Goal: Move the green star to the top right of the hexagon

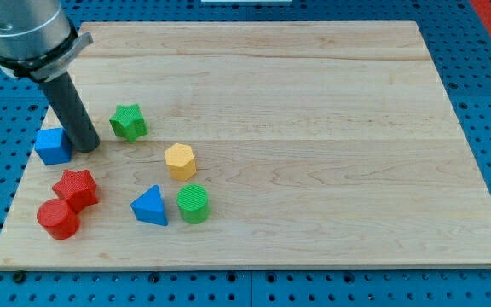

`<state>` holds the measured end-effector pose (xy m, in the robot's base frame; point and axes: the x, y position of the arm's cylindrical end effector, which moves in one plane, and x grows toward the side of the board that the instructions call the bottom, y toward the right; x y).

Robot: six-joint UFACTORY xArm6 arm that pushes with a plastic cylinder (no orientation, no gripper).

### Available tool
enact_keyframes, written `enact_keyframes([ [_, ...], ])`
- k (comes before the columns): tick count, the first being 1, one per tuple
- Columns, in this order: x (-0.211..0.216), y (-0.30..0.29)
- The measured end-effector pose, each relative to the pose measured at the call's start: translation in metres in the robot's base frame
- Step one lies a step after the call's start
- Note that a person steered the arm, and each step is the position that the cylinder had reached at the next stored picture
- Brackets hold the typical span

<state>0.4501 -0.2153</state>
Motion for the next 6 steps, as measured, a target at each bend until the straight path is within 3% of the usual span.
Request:
enact_keyframes([
  [2,-0.032,0.008],
  [3,-0.029,0.045],
  [5,-0.022,0.048],
  [6,-0.014,0.084],
])
